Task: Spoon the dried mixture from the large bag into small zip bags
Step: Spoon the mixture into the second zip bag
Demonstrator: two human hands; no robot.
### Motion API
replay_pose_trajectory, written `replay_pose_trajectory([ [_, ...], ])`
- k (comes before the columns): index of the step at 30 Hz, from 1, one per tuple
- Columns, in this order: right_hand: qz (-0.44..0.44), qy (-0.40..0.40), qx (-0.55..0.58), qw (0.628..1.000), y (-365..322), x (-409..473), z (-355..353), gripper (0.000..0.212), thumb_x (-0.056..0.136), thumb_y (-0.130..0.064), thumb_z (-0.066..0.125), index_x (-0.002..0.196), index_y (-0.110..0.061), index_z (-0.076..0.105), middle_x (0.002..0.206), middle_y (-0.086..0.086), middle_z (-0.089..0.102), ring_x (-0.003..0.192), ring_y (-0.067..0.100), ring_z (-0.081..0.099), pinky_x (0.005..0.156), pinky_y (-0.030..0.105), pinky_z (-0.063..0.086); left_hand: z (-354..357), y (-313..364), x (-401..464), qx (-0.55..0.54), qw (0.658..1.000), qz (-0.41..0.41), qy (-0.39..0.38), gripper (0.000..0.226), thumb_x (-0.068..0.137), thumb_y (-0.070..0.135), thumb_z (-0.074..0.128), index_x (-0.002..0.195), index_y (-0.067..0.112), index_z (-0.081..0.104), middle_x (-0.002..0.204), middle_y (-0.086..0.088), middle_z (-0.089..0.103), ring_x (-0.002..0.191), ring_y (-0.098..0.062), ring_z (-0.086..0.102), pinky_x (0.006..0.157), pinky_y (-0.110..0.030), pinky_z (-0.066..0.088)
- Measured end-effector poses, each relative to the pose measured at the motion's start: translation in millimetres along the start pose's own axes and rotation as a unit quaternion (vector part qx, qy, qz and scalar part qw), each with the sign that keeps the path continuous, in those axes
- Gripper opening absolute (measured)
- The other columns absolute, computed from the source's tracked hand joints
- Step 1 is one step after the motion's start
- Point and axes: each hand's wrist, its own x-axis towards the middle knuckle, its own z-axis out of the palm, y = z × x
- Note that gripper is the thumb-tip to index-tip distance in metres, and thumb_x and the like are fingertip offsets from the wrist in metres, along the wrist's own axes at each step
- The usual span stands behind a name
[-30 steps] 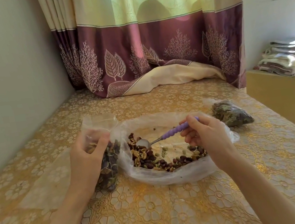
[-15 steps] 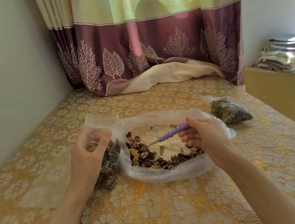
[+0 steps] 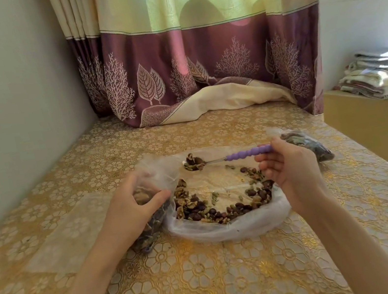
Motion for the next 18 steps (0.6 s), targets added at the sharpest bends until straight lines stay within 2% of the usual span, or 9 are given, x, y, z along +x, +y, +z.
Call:
replay_pose_trajectory([
  [2, -0.036, -0.007, 0.02, 0.999, -4, -5, 4, 0.037, 0.1, -0.021, 0.047, 0.074, -0.002, 0.067, 0.059, 0.004, 0.065, 0.051, 0.01, 0.057, 0.046, 0.017, 0.046, 0, 1, 0, 0.001, 1.0, 0.007, -0.007, 0.041, 0.072, 0.03, 0.076, 0.107, 0.027, 0.055, 0.08, 0.042, 0.057, 0.076, 0.02, 0.054, 0.063, 0.0, 0.041],
  [3, -0.051, -0.013, 0.026, 0.998, -5, -8, 7, 0.037, 0.1, -0.022, 0.047, 0.075, -0.003, 0.067, 0.061, 0.005, 0.065, 0.052, 0.011, 0.057, 0.047, 0.017, 0.047, 0, 1, 0, -0.002, 1.0, 0.008, -0.008, 0.041, 0.072, 0.028, 0.077, 0.107, 0.026, 0.055, 0.079, 0.042, 0.056, 0.075, 0.02, 0.054, 0.063, 0.002, 0.039],
  [7, -0.077, -0.062, 0.027, 0.995, -4, -21, 21, 0.033, 0.097, -0.024, 0.049, 0.083, -0.001, 0.068, 0.068, 0.009, 0.066, 0.057, 0.013, 0.06, 0.052, 0.019, 0.049, 1, 1, 1, -0.033, 0.999, 0.003, -0.002, 0.046, 0.07, 0.027, 0.078, 0.111, 0.022, 0.057, 0.083, 0.021, 0.06, 0.076, 0.019, 0.056, 0.064, 0.001, 0.041],
  [10, -0.098, -0.104, 0.014, 0.99, 0, -30, 30, 0.033, 0.088, -0.03, 0.053, 0.087, -0.001, 0.068, 0.07, 0.012, 0.067, 0.059, 0.016, 0.062, 0.053, 0.02, 0.05, 0, 5, 0, -0.057, 0.998, -0.015, -0.011, 0.051, 0.06, 0.043, 0.073, 0.107, 0.037, 0.053, 0.089, 0.02, 0.059, 0.077, 0.02, 0.056, 0.065, -0.005, 0.043],
  [12, -0.113, -0.131, 0.017, 0.985, 2, -34, 33, 0.033, 0.084, -0.03, 0.053, 0.089, 0.0, 0.068, 0.07, 0.012, 0.068, 0.06, 0.017, 0.063, 0.054, 0.021, 0.051, 0, 4, -1, -0.061, 0.998, -0.026, -0.003, 0.045, 0.057, 0.047, 0.071, 0.098, 0.041, 0.053, 0.091, 0.017, 0.061, 0.077, 0.018, 0.057, 0.063, -0.005, 0.042],
  [15, -0.12, -0.175, 0.037, 0.976, 4, -35, 34, 0.028, 0.086, -0.024, 0.052, 0.095, -0.002, 0.067, 0.072, 0.011, 0.068, 0.063, 0.018, 0.064, 0.057, 0.022, 0.052, 0, 1, 0, -0.059, 0.998, -0.03, 0.016, 0.041, 0.066, 0.039, 0.075, 0.101, 0.024, 0.058, 0.093, 0.01, 0.064, 0.077, 0.01, 0.059, 0.061, -0.004, 0.041],
  [18, -0.124, -0.207, 0.039, 0.97, 5, -34, 34, 0.027, 0.088, -0.021, 0.051, 0.101, -0.002, 0.065, 0.076, 0.01, 0.068, 0.067, 0.017, 0.063, 0.06, 0.023, 0.052, 1, 3, 0, -0.106, 0.994, -0.025, 0.03, 0.035, 0.066, 0.035, 0.075, 0.096, 0.032, 0.057, 0.092, 0.009, 0.066, 0.075, 0.01, 0.06, 0.06, -0.001, 0.041],
])
